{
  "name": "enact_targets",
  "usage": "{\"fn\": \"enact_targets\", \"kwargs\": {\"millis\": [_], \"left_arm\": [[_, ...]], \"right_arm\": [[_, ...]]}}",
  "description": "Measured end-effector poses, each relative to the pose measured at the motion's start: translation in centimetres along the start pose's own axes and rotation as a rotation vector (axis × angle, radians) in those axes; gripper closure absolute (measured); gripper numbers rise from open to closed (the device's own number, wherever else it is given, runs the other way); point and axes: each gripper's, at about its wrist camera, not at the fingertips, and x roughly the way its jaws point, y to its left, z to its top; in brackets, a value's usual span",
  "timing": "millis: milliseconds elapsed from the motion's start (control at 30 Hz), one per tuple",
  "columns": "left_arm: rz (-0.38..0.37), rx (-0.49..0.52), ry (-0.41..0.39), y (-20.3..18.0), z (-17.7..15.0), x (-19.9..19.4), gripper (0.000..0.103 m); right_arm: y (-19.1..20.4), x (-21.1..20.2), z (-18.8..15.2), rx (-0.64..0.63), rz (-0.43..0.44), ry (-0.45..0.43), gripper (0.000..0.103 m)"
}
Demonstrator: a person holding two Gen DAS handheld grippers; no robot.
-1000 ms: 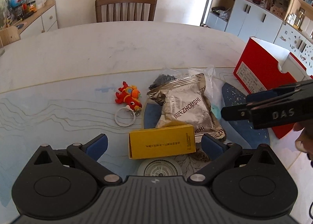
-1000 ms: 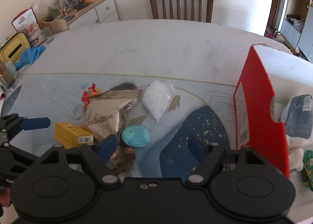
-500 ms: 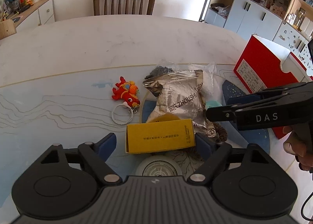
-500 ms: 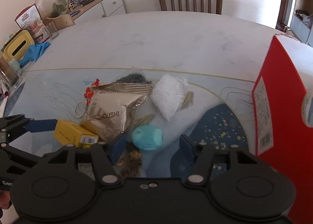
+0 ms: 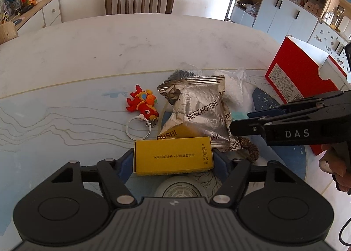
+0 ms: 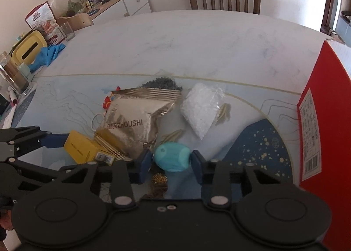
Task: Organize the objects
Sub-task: 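Close the right tool on the teal cup while the left tool grasps the yellow box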
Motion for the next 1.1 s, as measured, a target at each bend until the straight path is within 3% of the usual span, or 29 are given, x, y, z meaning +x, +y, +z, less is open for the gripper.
{"fn": "enact_targets", "kwargs": {"millis": [167,233,300,400,500,700,1100], "left_arm": [[0.014,-0.005,0.003,0.0,-0.1,-0.2,0.031],[0.012,-0.008,0.001,0.0,-0.1,-0.3,0.031],[0.014,-0.006,0.000,0.0,-0.1,-0.5,0.031],[0.015,-0.006,-0.006,-0.1,-0.1,-0.8,0.031],[0.018,-0.006,-0.008,-0.1,-0.1,-1.0,0.031],[0.022,-0.007,-0.009,-0.2,0.0,-1.1,0.031],[0.029,-0.009,-0.005,-0.1,0.1,-0.8,0.031]], "right_arm": [[0.4,-0.5,-0.1,-0.026,-0.016,-0.019,0.079],[0.5,-0.6,-0.1,-0.038,-0.027,-0.021,0.095],[0.5,-0.6,-0.2,-0.043,-0.016,-0.013,0.096],[0.5,-0.8,-0.4,-0.065,-0.041,-0.004,0.094],[-0.1,-0.7,-0.3,-0.031,-0.035,-0.008,0.080],[-1.0,-0.2,0.4,-0.002,-0.026,-0.005,0.066],[-0.7,1.2,0.9,-0.021,-0.025,-0.005,0.064]]}}
